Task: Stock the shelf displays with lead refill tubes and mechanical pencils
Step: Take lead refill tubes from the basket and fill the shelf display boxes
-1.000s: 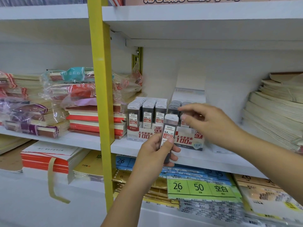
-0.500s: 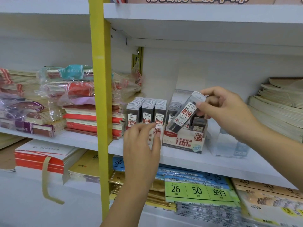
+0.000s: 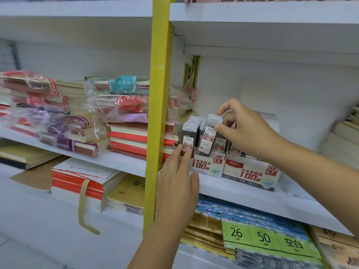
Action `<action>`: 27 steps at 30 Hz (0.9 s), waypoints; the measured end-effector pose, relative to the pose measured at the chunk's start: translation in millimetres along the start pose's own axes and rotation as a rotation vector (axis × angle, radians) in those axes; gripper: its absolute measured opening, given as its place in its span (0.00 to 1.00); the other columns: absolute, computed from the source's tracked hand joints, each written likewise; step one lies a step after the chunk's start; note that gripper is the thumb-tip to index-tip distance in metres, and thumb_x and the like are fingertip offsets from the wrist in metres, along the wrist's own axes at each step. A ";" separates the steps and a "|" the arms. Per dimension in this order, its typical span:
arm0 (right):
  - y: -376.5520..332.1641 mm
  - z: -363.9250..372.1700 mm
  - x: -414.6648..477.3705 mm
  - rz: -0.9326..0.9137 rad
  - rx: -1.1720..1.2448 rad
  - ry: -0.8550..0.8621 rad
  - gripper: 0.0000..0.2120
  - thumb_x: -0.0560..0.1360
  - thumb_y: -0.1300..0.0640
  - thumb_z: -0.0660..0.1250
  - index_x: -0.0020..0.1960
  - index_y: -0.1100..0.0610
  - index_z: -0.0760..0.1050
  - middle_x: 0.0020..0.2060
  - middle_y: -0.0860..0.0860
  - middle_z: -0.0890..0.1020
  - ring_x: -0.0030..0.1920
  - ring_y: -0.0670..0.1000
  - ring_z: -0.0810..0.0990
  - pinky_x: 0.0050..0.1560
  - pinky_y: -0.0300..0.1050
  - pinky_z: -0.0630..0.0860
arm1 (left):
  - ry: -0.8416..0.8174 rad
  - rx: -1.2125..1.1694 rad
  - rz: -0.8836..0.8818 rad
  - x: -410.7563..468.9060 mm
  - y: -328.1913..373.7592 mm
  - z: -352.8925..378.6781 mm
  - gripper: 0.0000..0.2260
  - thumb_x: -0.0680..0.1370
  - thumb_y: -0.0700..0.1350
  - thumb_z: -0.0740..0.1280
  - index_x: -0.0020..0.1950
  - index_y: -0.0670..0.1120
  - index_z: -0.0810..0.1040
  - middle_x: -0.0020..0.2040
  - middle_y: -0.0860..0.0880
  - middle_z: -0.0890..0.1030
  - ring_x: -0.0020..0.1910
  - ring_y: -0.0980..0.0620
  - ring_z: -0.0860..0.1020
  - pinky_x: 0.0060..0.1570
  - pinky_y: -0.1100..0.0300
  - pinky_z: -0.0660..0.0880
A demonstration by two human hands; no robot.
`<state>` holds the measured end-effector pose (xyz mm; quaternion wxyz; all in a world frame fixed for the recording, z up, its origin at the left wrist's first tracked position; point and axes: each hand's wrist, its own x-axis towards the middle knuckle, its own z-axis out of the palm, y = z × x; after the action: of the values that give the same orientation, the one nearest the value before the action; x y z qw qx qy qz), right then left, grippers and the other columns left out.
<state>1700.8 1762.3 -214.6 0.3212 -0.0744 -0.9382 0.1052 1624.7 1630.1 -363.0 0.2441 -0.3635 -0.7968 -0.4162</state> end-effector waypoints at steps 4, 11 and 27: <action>7.1 14.8 5.0 -0.001 -0.057 -0.020 0.07 0.75 0.49 0.69 0.51 0.44 0.73 0.39 0.42 0.78 0.47 0.46 0.73 0.44 0.43 0.71 | 0.000 -0.015 -0.011 -0.1 0.0 0.1 0.25 0.82 0.49 0.63 0.79 0.50 0.63 0.79 0.51 0.61 0.76 0.51 0.63 0.70 0.57 0.60; 15.1 -4.9 -2.5 -0.022 -0.202 -0.030 0.15 0.78 0.49 0.65 0.64 0.43 0.74 0.46 0.39 0.75 0.52 0.44 0.71 0.50 0.41 0.71 | -0.011 -0.039 -0.028 -0.9 6.7 -2.0 0.25 0.81 0.48 0.64 0.78 0.50 0.64 0.79 0.49 0.62 0.77 0.50 0.60 0.73 0.51 0.62; 88.3 -61.2 -70.7 0.138 -0.258 -0.114 0.10 0.76 0.48 0.67 0.56 0.37 0.74 0.46 0.42 0.72 0.47 0.40 0.72 0.41 0.25 0.62 | -0.176 0.036 0.353 -3.1 62.6 27.7 0.25 0.85 0.51 0.55 0.81 0.51 0.54 0.82 0.53 0.49 0.80 0.55 0.42 0.77 0.57 0.38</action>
<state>1800.3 1842.2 -230.6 0.2471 -0.1734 -0.9533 0.0096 1673.3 1676.6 -349.5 0.2491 -0.5282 -0.7464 -0.3190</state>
